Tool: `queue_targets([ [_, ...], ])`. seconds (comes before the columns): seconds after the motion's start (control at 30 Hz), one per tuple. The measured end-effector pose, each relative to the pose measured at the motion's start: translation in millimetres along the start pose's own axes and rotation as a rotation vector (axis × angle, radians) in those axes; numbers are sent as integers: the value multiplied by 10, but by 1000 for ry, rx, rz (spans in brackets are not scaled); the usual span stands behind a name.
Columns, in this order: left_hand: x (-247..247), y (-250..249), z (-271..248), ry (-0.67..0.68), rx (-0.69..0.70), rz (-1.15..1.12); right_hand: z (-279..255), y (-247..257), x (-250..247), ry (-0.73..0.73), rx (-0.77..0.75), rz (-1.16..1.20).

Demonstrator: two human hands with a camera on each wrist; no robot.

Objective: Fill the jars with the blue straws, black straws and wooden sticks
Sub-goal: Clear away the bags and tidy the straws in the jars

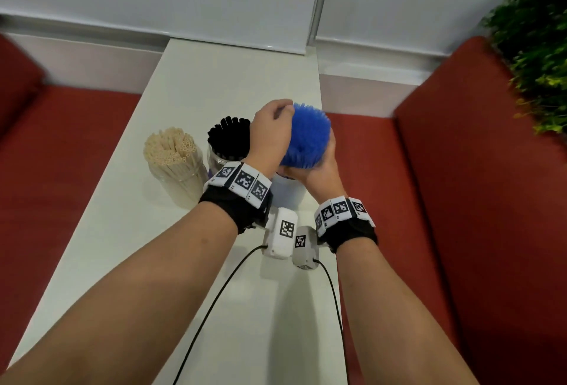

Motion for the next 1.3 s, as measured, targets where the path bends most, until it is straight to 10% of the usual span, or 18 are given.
queue_targets([
  [0.27,192,269,-135,-1,-212,-337,-14,-95,-66,-6,-47,90],
  [0.7,103,-276,-125,25,9,-180,-93,261,-125,-64,-179,44],
  [1.3,186,-32,-326,36,-171,-14,-154,146,-34,-107,-122,-5],
])
Point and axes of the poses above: each hand's wrist, its own z-axis towards the middle knuckle, its own x-axis out of the palm, y = z × x, the point moved 1 cm from there along z, towards the middle knuckle, and after that the axes turned 7 degrees about -z, right-handed, at the moved point
